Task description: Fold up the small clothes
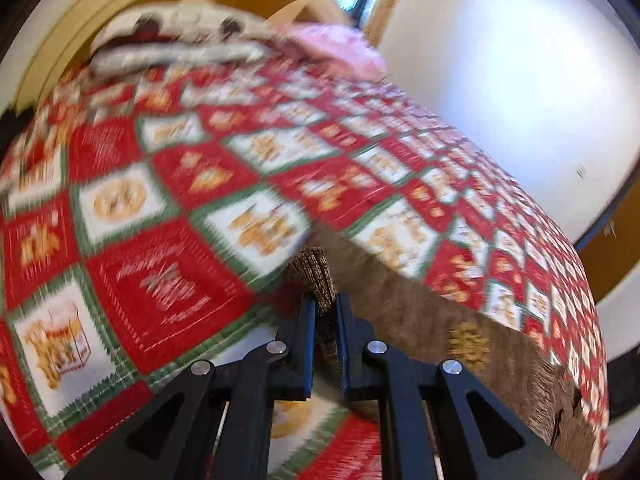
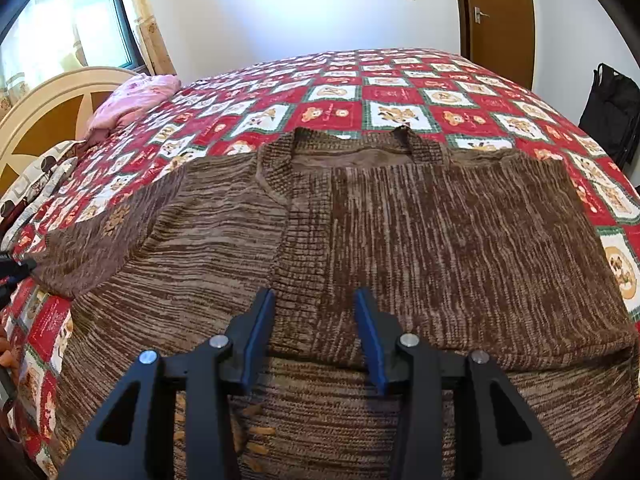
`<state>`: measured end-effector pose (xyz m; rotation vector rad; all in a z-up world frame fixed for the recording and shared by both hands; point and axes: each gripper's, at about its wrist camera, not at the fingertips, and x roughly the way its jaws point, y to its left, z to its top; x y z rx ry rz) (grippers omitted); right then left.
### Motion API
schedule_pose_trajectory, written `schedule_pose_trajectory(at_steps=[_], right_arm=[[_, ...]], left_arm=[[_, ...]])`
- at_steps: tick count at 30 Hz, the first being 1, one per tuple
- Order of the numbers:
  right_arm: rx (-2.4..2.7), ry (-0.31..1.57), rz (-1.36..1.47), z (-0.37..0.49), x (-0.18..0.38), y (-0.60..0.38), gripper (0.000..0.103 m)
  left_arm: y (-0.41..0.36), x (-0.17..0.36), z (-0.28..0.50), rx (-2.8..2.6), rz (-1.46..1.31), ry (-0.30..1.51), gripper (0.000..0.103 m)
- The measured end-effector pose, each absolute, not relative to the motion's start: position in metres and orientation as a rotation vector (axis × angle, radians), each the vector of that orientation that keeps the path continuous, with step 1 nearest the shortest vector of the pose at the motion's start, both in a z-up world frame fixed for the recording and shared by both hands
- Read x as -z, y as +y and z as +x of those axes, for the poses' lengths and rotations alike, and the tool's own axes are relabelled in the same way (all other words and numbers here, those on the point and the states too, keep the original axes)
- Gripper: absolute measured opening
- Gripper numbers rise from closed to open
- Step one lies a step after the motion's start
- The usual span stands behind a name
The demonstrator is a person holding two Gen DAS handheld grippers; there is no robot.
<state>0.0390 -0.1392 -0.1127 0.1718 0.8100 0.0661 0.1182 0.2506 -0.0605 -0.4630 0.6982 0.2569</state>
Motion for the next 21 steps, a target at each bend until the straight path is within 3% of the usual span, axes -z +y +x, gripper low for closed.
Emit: schedule_pose_trajectory(at_steps=[11,16,21], right_arm=[[-0.051,0.725,0.387,0.025,0.109,-0.173,0.048],[-0.07,0.705,0.618,0.021,0.119,-0.206,0.047],[-0.069,0.711,0.585,0.024,0.115,-0.197,0.048]], left_arm=[[0.064,-0.005,0.103,0.095,-0.014,0.534,0.009],[-0.029,0.021,0.074,0.281,0.17,0.552,0.009],[-0.056,0.055,0.069,0.34,0.196,0.677,0.01]])
